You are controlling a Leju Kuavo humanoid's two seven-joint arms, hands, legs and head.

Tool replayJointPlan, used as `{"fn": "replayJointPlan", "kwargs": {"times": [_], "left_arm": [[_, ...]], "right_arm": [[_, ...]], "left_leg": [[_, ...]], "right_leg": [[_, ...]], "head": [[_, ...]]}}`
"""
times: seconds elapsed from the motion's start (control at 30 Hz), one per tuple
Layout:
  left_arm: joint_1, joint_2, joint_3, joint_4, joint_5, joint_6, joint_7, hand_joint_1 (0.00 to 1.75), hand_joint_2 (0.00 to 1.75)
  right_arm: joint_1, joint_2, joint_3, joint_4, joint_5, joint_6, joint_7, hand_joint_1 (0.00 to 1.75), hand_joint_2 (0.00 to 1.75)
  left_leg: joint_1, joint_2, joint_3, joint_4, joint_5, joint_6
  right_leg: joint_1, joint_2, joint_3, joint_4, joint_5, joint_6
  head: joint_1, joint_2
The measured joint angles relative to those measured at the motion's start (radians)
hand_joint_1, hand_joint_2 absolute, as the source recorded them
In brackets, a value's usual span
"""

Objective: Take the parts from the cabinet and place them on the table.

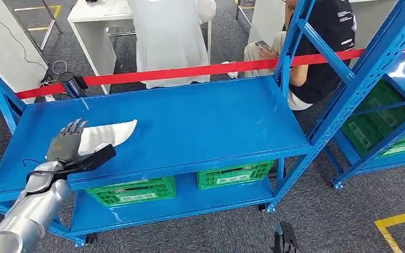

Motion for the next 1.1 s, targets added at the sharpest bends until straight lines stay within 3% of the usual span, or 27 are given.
{"fn": "replayJointPlan", "kwargs": {"times": [0.07,0.1,0.13,0.43,1.1], "left_arm": [[0.000,0.001,0.000,0.002,-0.002,-0.007,-0.002,0.00,1.75],[0.000,0.002,0.000,0.003,-0.003,-0.012,-0.003,0.21,1.75],[0.000,0.002,0.000,0.003,-0.003,-0.014,-0.004,1.75,1.75],[0.000,0.003,0.000,0.007,0.003,-0.031,-0.036,1.75,1.75],[-0.011,0.003,0.000,0.006,0.000,-0.026,-0.039,1.75,1.75]], "right_arm": [[-0.002,0.000,-0.002,0.000,-0.001,-0.001,-0.006,0.00,0.00],[-0.003,0.000,-0.003,0.000,-0.002,-0.002,-0.010,0.00,0.00],[-0.004,0.000,-0.006,0.000,-0.002,-0.002,-0.013,0.00,0.00],[-0.005,0.000,-0.011,0.000,-0.005,-0.013,-0.017,0.00,0.00],[-0.006,0.000,-0.016,0.000,-0.005,-0.013,-0.017,0.00,0.00]], "left_leg": [[0.000,0.000,0.000,0.000,0.000,0.000],[0.000,0.000,0.000,0.000,0.000,0.000],[0.000,0.000,0.000,0.000,0.000,0.000],[0.000,0.000,0.000,0.000,0.000,0.000],[0.000,0.000,0.001,0.000,0.000,0.000]], "right_leg": [[0.000,0.000,0.000,0.000,0.000,0.000],[0.000,0.000,0.000,0.000,0.000,0.000],[0.000,0.000,0.000,0.000,0.000,0.000],[0.000,0.000,0.000,0.000,0.000,0.000],[0.000,0.000,0.001,0.000,0.000,0.000]], "head": [[0.000,0.000],[0.000,0.000],[0.000,0.000],[0.000,0.000],[0.000,0.000]]}}
